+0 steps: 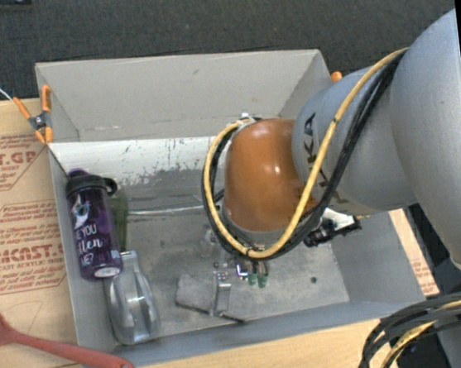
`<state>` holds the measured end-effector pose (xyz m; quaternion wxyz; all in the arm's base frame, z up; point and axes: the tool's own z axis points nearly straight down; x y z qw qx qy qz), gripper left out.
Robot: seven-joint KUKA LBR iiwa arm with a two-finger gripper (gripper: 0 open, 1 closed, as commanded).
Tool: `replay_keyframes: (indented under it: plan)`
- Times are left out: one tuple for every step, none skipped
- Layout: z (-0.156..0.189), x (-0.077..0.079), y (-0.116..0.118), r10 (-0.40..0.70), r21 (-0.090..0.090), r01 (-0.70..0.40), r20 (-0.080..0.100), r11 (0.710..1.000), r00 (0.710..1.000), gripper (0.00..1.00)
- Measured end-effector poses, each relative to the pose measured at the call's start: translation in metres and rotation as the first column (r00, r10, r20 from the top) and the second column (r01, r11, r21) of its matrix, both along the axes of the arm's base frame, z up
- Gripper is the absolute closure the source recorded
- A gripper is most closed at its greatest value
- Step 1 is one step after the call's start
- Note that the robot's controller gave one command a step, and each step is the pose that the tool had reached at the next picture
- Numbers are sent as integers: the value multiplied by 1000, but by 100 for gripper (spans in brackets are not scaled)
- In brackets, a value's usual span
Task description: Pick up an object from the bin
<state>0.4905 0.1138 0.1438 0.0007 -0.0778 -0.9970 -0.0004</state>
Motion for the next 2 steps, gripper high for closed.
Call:
replay_keyframes:
  plan:
    - [-18,-1,-11,-151,1,151,-2,989,989,0]
    - [-74,-5,7,-48,1,48,5,999,999,0]
